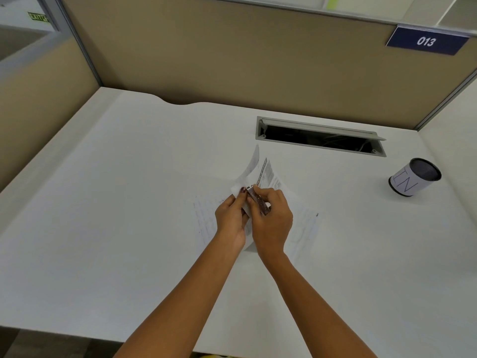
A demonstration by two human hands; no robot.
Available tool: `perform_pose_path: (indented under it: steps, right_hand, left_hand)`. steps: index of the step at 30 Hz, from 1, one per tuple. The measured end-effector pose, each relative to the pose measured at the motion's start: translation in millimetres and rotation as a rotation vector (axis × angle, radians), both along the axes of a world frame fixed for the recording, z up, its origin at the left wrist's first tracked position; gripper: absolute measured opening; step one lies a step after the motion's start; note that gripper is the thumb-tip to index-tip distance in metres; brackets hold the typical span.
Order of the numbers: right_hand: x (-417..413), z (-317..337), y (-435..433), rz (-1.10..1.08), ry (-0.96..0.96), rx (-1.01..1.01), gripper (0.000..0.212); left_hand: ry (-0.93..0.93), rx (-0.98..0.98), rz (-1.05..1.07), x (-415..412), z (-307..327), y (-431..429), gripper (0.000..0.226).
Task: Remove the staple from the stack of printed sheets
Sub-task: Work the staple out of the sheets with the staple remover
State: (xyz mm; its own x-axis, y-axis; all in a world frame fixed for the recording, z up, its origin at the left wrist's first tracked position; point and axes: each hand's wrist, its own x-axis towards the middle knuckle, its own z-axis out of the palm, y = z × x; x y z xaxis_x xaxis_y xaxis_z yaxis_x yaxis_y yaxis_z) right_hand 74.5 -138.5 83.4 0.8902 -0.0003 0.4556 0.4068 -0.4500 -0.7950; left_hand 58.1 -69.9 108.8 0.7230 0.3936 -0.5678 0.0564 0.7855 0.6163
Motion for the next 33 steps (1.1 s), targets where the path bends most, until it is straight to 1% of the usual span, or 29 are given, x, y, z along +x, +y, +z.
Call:
perform_pose_path:
  steps: [3,5,8,12,14,16,18,22,24,26,33]
  right_hand:
    - [3,-3,-2,-0.004,-0.112,-0.096,0.008]
    - [6,-4,-4,0.002,-0.179,-0.156,0.007]
    - [10,-4,-6,-0.006,-0.299,-0.211,0.012]
    - [15,-4,-8,0.029,-0.488,-0.278,0.013]
    - [14,-4,-8,0.049,-0.511,-0.274,0.018]
    - [14,-4,-6,0.052,-0.451,-0.227,0.011]
    - [12,-4,-4,0.041,-0.337,-0.156,0.003]
    - [10,1,-5,0.043,0.022,0.145,0.016]
    - [13,2,-9,0.033,0.142,0.243,0.019]
    - [15,2,-14,0.02,0.19,0.265,0.019]
    - [18,0,-24,-0.035,0.234,0.264,0.021]
  left_hand:
    - [0.023,0.009,0.007,1,1,-1,0.014]
    - [0.042,0.035,0.015,2,0,0,0.017]
    - [0.048,0.042,0.017,3,1,1,0.021]
    - [0.054,0.023,0.036,4,1,2,0.02]
    - [0.048,0.025,0.037,4,1,3,0.014]
    - [0.039,0.029,0.035,4,1,3,0.009]
    - [0.047,0.032,0.027,4,1,5,0.009]
    - [0.05,0.058,0.004,3,0,9,0.007]
    - [0.069,0.103,-0.007,3,-1,12,0.008]
    - [0.093,0.135,-0.021,3,-2,13,0.008]
    - [0.11,0.125,-0.024,3,-2,14,0.007]
